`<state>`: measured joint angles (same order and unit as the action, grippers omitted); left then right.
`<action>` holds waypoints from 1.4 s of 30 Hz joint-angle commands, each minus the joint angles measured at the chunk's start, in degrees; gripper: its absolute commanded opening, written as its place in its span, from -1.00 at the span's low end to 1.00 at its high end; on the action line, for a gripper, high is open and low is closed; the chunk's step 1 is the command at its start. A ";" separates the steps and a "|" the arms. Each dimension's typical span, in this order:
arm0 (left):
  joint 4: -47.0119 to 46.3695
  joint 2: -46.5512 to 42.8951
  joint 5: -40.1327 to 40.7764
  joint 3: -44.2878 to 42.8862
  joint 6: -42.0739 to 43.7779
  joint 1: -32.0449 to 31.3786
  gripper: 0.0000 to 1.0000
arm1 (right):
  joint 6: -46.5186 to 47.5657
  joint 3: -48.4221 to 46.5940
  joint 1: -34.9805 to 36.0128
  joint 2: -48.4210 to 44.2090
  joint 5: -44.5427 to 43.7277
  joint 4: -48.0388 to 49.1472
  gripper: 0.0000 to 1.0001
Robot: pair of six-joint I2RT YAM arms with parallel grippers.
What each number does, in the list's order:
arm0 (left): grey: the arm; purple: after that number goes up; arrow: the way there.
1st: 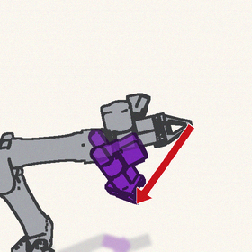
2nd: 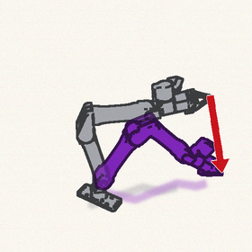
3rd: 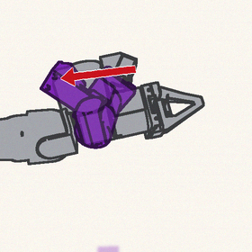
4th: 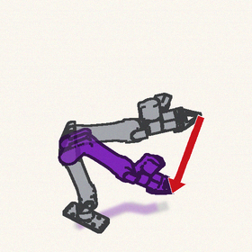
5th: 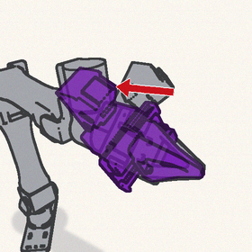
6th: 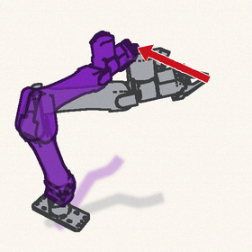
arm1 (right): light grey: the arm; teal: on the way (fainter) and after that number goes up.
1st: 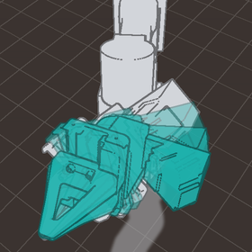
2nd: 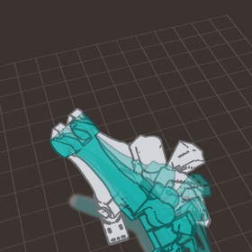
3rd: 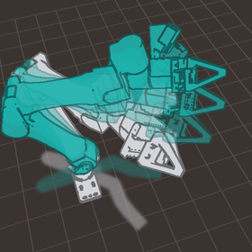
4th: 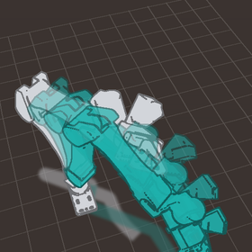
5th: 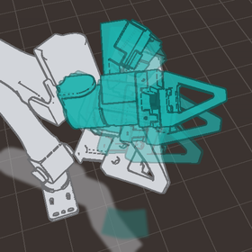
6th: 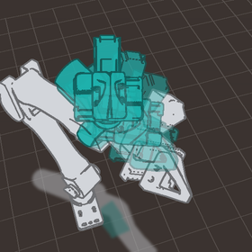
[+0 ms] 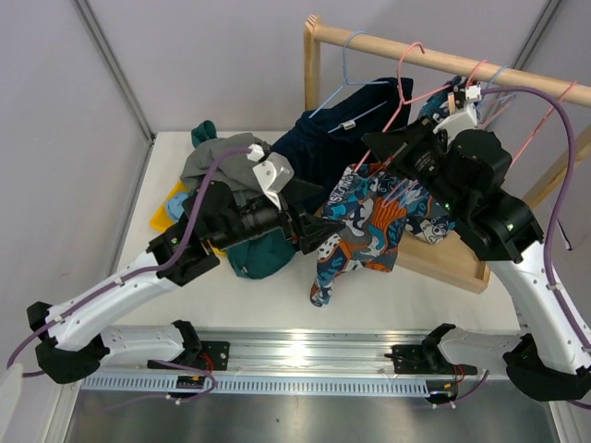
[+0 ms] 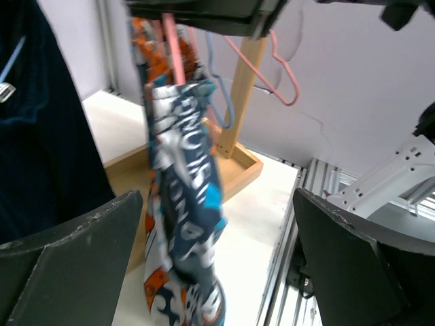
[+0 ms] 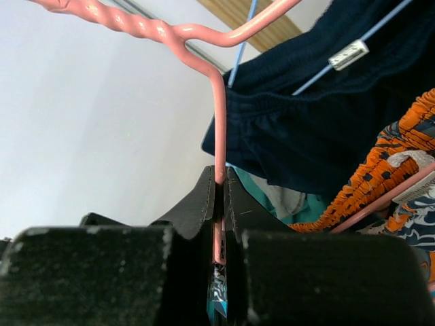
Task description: Remove the shorts from the hanger
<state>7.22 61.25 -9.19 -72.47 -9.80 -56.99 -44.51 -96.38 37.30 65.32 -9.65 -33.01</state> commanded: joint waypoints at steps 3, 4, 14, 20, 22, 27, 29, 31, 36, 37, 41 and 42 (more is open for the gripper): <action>-5.72 1.59 -0.13 0.30 1.19 -1.37 0.98 | -1.98 -1.71 1.63 1.12 2.27 9.19 -1.00; -6.16 1.50 0.14 1.27 1.02 -1.37 0.98 | -2.33 -2.06 2.25 1.47 2.35 9.54 -1.00; -8.45 0.45 4.53 6.19 1.01 -1.46 0.98 | -2.77 -9.35 7.52 4.99 0.25 9.47 -1.00; -7.93 -2.36 7.69 8.39 1.54 -1.46 0.98 | -2.25 -11.20 8.32 3.15 -1.86 8.41 -1.00; -7.93 -3.85 8.31 9.44 1.28 -1.46 0.95 | -2.07 -11.72 8.32 2.80 -2.47 7.71 -1.00; -9.33 -5.09 11.74 11.91 1.28 -1.46 0.14 | -3.03 -11.99 8.32 2.18 -1.51 6.82 -1.00; -9.77 -4.48 12.44 11.65 1.45 -1.46 -0.44 | -3.91 -11.03 8.40 1.57 -0.99 6.91 -1.00; -9.95 -3.87 13.32 10.60 1.37 -1.46 -0.92 | -4.35 -10.41 8.40 0.87 -0.81 7.00 -1.00; -9.07 -3.33 13.59 8.92 1.10 -1.63 -1.00 | -4.36 -8.30 8.32 -0.28 -1.86 6.65 -1.00; -8.72 -3.77 13.59 9.10 0.67 -2.33 -1.00 | -4.09 -8.30 8.23 -0.28 -2.56 6.30 -1.00; -7.58 -8.42 17.52 12.34 0.40 -8.45 -1.00 | -2.86 -8.91 5.78 0.42 -2.22 6.12 -1.00; -5.31 -10.00 22.15 14.61 1.44 -10.66 -1.00 | -2.86 -9.52 4.72 0.68 -0.30 6.12 -1.00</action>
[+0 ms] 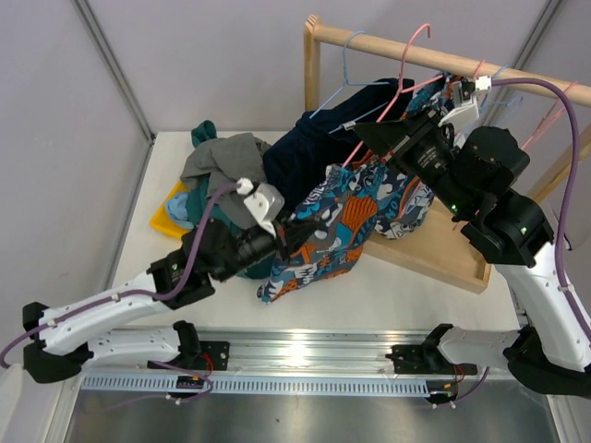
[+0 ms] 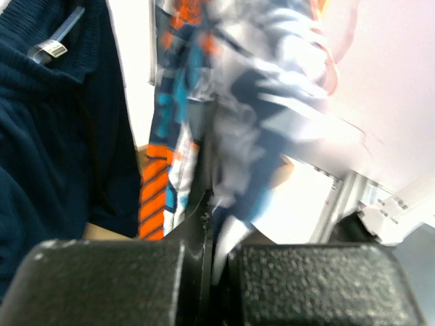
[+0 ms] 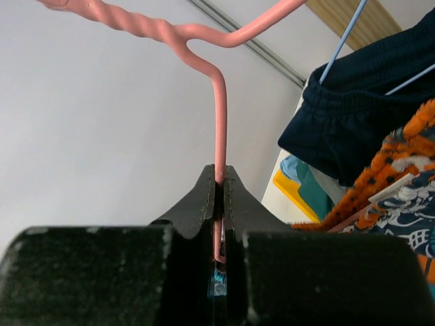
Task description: Remove the shorts from the hanger
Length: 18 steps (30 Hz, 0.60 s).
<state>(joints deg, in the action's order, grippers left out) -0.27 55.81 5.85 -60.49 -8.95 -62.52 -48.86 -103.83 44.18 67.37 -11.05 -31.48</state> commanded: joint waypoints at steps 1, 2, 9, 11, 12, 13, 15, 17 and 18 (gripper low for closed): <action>2.90 -5.09 9.60 3.53 1.21 -10.03 -1.00 | 1.23 -2.60 -3.22 -1.02 2.16 4.50 -1.00; 3.69 -5.27 12.23 4.32 1.48 -12.69 -1.00 | 1.05 -3.04 -5.40 -0.41 4.52 4.42 -1.00; 3.18 -7.64 22.10 13.99 -3.87 -24.66 -1.00 | -1.76 -5.77 -13.33 0.74 11.65 4.33 -1.00; 2.13 -7.65 23.24 14.96 -4.06 -24.84 -1.00 | -3.08 -5.16 -14.47 0.65 13.67 4.76 -1.00; 1.60 -7.47 23.51 15.40 -3.19 -24.93 -1.00 | -3.34 -4.98 -14.65 0.57 14.03 5.03 -1.00; 1.16 -6.86 23.68 15.05 -2.74 -24.93 -1.00 | -3.78 -4.80 -14.74 0.57 14.12 5.03 -1.00; 0.80 -5.98 23.86 13.91 -1.08 -25.54 -1.00 | -3.96 -4.80 -15.35 0.74 14.91 5.12 -1.00; -2.09 -5.98 24.21 13.91 0.33 -26.86 -1.00 | -4.22 -5.85 -16.58 1.09 16.05 4.24 -1.00; -2.53 -6.06 24.30 14.17 0.34 -27.56 -1.00 | -4.40 -6.03 -17.72 1.18 16.75 4.24 -1.00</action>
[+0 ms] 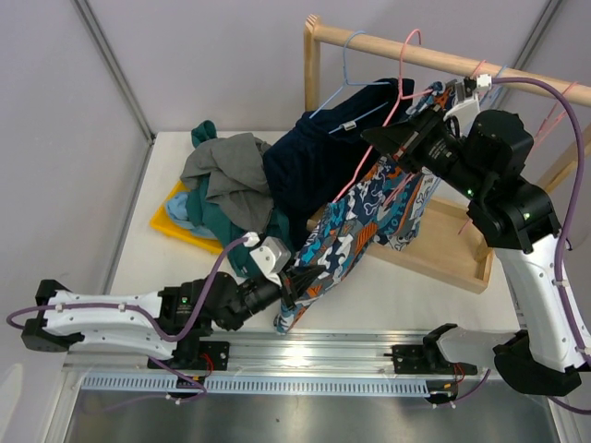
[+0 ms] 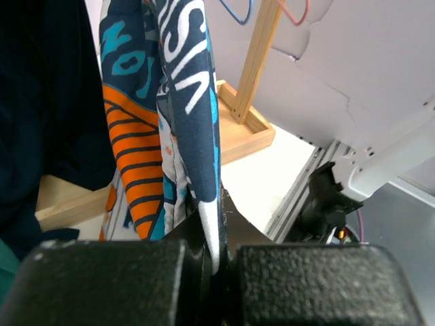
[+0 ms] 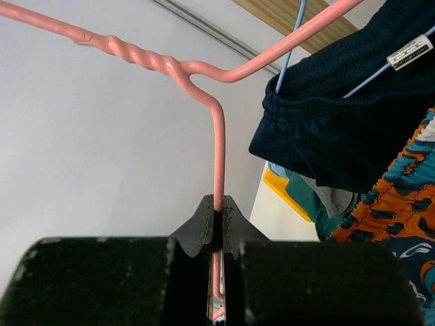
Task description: Remove the shorts from the hanger
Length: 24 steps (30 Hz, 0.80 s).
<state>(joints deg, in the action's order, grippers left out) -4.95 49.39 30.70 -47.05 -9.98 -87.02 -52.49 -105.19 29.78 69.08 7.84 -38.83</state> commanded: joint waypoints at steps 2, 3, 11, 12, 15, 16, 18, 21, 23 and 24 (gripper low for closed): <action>0.65 -0.17 0.93 1.78 1.54 -3.76 -1.00 | -1.74 -4.76 -4.55 -0.44 -0.63 11.67 -1.00; 0.47 -0.34 2.42 2.22 1.63 -5.16 -1.00 | -1.83 -4.68 -5.43 -0.26 -0.11 11.67 -1.00; 0.56 -0.18 10.60 3.10 1.37 -10.10 -1.00 | -4.89 -4.50 -9.04 0.88 4.03 12.90 -1.00; 0.47 0.35 11.13 2.84 1.54 -10.10 -1.00 | -5.51 -3.72 -9.04 0.80 4.29 13.16 -1.00; -0.23 3.77 14.81 -1.00 3.03 -9.14 -1.00 | -8.75 -0.47 -8.78 -0.78 6.57 15.36 -1.00; 0.11 5.01 14.57 -1.64 3.90 -8.26 -1.00 | -9.64 0.50 -7.82 -1.31 6.93 16.58 -1.00; 0.90 9.29 13.26 -3.92 4.53 -4.06 -1.00 | -13.05 2.52 -6.06 -3.07 7.28 17.73 -1.00; 1.70 13.88 10.71 -11.38 5.58 3.05 -1.00 | -16.67 6.92 0.70 -4.82 7.90 22.39 -1.00; 2.92 18.27 6.32 -16.21 5.50 7.37 -1.00 | -17.12 6.84 7.61 -5.01 5.97 22.48 -1.00; 3.54 19.68 5.09 -17.37 5.32 11.48 -1.00 | -16.95 6.75 9.58 -5.18 4.48 22.57 -1.00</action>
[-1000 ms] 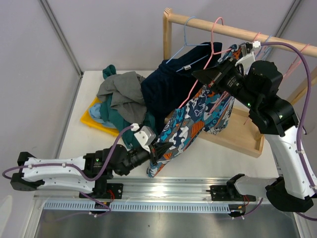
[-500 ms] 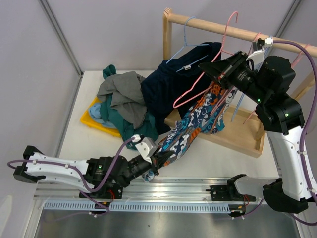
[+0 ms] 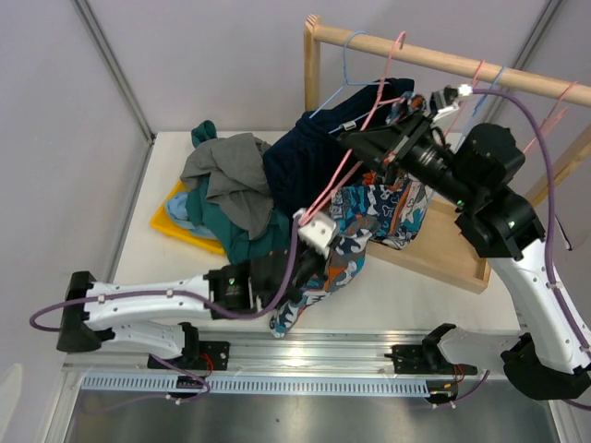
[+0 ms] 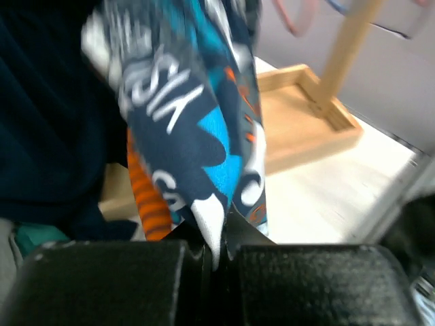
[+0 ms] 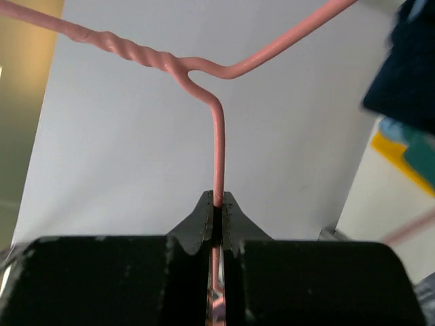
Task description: Remove the shorts from the hanger
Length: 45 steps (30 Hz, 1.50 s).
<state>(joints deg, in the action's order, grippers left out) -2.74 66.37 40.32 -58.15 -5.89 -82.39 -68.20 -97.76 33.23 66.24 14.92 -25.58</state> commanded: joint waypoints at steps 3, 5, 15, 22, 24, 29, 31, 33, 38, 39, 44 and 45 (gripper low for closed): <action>8.08 8.76 -9.72 -13.73 -1.31 15.66 -1.00 | -0.35 -2.17 11.74 -2.52 -4.71 7.84 -1.00; 13.95 13.42 -12.97 -19.59 -3.68 21.18 -1.00 | 1.66 -4.10 13.69 -2.69 -7.61 5.29 -1.00; 16.89 3.35 -15.27 -7.11 -10.88 23.85 -1.00 | 10.72 -8.94 14.32 -1.82 -21.50 -3.33 -1.00; 22.41 -12.30 -9.21 4.43 -15.63 16.93 -1.00 | 12.75 -13.60 9.51 1.00 -23.10 -6.67 -1.00; 24.53 -15.38 -6.93 4.89 -17.39 14.99 -1.00 | 11.61 -12.90 6.16 1.17 -19.43 -6.41 -1.00; 29.28 -21.28 -4.37 6.03 -19.77 10.32 -1.00 | 3.79 -4.93 -5.35 2.23 -5.99 -1.15 -1.00; 29.81 -21.98 -3.49 6.56 -20.21 9.45 -1.00 | 1.94 -2.80 -7.21 3.37 -3.85 1.76 -1.00; 29.90 -22.25 -3.40 7.26 -20.65 9.18 -1.00 | 1.50 -1.30 -8.44 4.86 -2.44 3.42 -1.00; 28.67 -21.90 -3.93 8.23 -20.74 8.65 -1.00 | 1.23 -1.56 -10.03 6.80 -2.08 4.49 -1.00; 28.50 -21.81 -3.93 8.58 -20.74 8.56 -1.00 | 1.32 -1.56 -10.38 6.80 -2.26 4.66 -1.00; 27.62 -21.55 -4.37 9.63 -20.83 8.30 -1.00 | 0.97 -1.04 -13.19 6.89 -2.96 4.93 -1.00; 27.53 -21.46 -4.54 9.55 -20.83 8.30 -1.00 | 0.79 -0.86 -13.54 6.80 -2.96 4.67 -1.00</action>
<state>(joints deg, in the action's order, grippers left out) 27.14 44.93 35.38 -48.82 -25.54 -73.60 -66.46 -98.24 21.12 74.83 11.46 -24.69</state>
